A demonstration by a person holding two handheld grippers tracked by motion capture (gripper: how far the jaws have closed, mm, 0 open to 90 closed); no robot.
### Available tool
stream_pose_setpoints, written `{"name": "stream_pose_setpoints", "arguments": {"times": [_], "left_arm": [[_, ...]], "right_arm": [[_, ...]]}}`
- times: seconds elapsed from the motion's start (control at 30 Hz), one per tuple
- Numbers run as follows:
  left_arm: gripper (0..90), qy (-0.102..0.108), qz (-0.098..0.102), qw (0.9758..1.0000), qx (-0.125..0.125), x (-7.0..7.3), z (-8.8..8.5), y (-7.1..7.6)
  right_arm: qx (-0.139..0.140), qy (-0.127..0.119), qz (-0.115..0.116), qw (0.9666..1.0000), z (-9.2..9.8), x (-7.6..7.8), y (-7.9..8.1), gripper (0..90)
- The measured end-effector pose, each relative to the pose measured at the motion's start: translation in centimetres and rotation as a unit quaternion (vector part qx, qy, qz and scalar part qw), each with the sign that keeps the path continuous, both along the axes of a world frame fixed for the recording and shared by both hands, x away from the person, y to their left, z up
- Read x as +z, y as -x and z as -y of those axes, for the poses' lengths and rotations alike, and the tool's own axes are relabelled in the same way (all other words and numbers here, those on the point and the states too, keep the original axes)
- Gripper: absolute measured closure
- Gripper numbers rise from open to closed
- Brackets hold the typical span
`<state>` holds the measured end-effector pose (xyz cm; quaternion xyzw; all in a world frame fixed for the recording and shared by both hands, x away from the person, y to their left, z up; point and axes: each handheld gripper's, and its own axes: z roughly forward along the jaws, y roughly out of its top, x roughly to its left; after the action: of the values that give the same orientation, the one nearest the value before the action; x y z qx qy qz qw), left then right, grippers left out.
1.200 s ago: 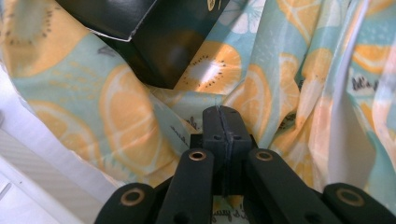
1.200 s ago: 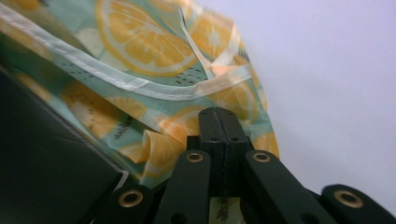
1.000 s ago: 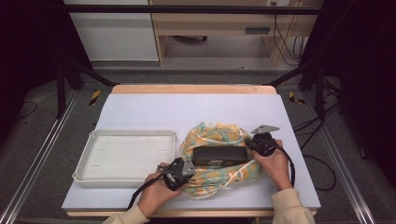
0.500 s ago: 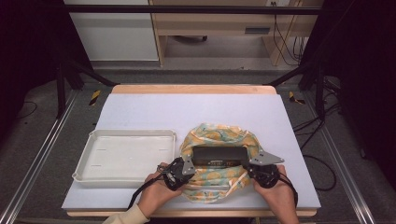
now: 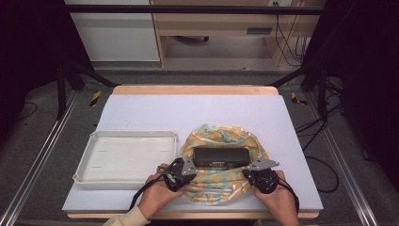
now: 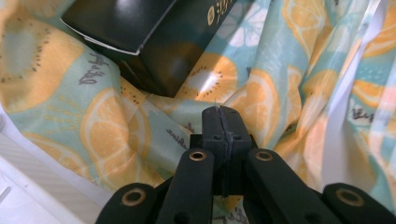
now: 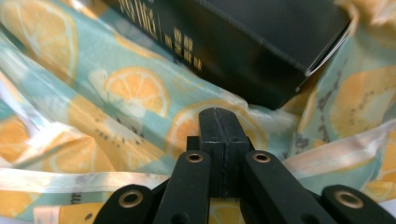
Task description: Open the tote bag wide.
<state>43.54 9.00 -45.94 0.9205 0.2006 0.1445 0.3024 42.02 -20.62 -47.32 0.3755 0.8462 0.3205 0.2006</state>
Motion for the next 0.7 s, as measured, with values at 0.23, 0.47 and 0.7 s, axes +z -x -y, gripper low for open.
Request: {"name": "stream_pose_setpoints", "arguments": {"times": [0.23,0.47,0.7], "left_arm": [[90.0,0.034,0.007,0.9994,0.004,1.3,-0.5,0.2],[89.2,0.07,0.001,0.9975,0.011,2.4,-1.4,0.2],[89.5,0.077,0.008,0.9967,0.025,2.8,-2.4,-0.3]], "right_arm": [[0.007,-0.041,0.041,0.9983,0.2,2.4,1.1,90.0],[0.002,-0.053,0.057,0.997,0.7,4.1,0.9,89.6],[0.005,-0.035,0.047,0.9983,0.7,4.8,-0.6,89.7]]}}
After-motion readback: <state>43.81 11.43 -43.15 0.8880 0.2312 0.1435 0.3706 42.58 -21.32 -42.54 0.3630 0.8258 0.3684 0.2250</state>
